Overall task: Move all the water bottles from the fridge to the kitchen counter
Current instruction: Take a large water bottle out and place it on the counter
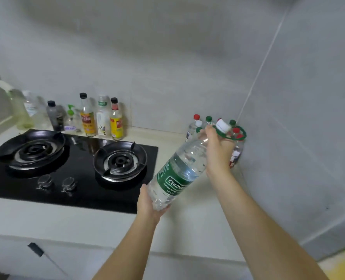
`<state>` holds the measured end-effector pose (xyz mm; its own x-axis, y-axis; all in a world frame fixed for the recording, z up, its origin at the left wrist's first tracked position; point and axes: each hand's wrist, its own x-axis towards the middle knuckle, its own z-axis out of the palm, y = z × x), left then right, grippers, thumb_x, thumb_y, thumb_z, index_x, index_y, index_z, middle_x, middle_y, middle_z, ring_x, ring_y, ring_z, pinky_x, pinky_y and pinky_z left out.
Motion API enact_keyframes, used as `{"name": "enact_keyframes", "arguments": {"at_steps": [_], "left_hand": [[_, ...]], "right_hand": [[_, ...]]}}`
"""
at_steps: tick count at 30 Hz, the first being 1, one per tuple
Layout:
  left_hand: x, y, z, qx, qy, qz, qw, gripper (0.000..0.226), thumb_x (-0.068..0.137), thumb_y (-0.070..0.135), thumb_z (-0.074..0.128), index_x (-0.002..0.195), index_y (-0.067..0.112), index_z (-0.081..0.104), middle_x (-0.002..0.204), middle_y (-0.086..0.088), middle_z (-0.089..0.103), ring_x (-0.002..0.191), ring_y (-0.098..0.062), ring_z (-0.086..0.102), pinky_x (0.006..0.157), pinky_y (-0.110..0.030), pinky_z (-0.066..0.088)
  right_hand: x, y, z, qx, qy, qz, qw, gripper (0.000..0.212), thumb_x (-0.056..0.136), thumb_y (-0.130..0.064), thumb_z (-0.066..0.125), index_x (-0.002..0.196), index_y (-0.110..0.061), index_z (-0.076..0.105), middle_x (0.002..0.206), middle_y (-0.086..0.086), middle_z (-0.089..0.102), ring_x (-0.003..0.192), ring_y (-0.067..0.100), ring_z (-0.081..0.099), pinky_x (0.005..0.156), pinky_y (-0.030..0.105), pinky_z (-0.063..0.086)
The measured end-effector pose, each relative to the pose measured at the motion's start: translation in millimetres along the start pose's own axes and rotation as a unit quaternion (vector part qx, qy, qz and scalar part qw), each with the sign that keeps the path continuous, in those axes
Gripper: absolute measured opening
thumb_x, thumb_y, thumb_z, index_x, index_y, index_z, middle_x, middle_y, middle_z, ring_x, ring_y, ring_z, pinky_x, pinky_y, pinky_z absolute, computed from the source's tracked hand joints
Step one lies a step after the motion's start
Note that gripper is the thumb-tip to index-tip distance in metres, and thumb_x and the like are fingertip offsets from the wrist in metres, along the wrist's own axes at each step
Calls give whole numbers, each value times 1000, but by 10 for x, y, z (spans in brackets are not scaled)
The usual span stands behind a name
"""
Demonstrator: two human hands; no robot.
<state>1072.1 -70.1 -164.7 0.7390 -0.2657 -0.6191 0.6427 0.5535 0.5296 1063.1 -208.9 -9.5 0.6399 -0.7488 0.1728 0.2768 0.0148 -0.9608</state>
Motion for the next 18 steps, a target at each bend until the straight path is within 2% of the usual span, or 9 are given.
{"name": "enact_keyframes", "arguments": {"at_steps": [2, 4, 6, 8, 11, 13, 16, 18], "left_hand": [[242, -81, 104, 72, 42, 0, 997, 36, 102, 34, 37, 126, 12, 53, 123, -13, 59, 111, -38, 59, 92, -49, 51], [525, -172, 113, 200, 62, 49, 977, 35, 98, 21, 42, 131, 13, 49, 128, -11, 57, 109, -35, 60, 82, -44, 56], [639, -205, 123, 386, 35, 134, 912, 50, 93, 17, 49, 142, 21, 39, 135, -8, 55, 108, -26, 59, 89, -41, 53], [767, -174, 153, 507, -11, 184, 842, 60, 88, 14, 59, 143, 23, 37, 130, -1, 56, 102, -16, 57, 91, -34, 50], [1024, -46, 252, 558, -43, 218, 800, 69, 80, 21, 73, 140, 25, 38, 109, 13, 56, 96, -11, 56, 84, -28, 49], [1241, 50, 312, 581, -31, 227, 781, 74, 74, 29, 78, 136, 29, 40, 111, 14, 60, 103, -13, 61, 87, -30, 50], [1587, 143, 354, 590, -11, 225, 776, 76, 67, 37, 77, 133, 32, 39, 116, 9, 64, 104, -15, 63, 88, -38, 53], [1763, 201, 410, 587, -2, 229, 777, 76, 69, 37, 78, 134, 30, 39, 116, 7, 65, 102, -15, 63, 87, -36, 53]], "right_hand": [[154, 175, 17, -35, -25, -24, 999, 16, 87, -16, 70, 72, -19, 66, 66, -10, 67, 66, 4, 63, 68, 26, 50], [311, 348, 71, -61, -61, -41, 995, 14, 87, -12, 71, 74, -15, 66, 65, -9, 63, 59, 0, 58, 64, 25, 48], [469, 492, 159, -77, -87, -45, 992, 16, 86, -9, 71, 72, -13, 62, 60, -10, 58, 54, -1, 53, 60, 20, 44], [628, 631, 260, -90, -109, -51, 989, 24, 85, -6, 71, 70, -20, 57, 60, -13, 58, 55, -5, 54, 60, 15, 44], [859, 888, 403, -108, -131, -45, 984, 24, 85, -9, 72, 74, -24, 57, 61, -15, 63, 60, -6, 57, 64, 16, 47], [1015, 1051, 504, -104, -133, -41, 985, 24, 85, -7, 72, 73, -23, 57, 59, -19, 62, 61, -5, 57, 64, 16, 46], [1234, 1250, 672, -105, -136, -45, 984, 22, 84, -4, 71, 75, -19, 58, 60, -18, 63, 62, -5, 58, 64, 13, 47], [1351, 1359, 797, -111, -143, -43, 982, 18, 83, -6, 73, 76, -16, 60, 62, -15, 63, 63, -2, 60, 65, 14, 48]]}}
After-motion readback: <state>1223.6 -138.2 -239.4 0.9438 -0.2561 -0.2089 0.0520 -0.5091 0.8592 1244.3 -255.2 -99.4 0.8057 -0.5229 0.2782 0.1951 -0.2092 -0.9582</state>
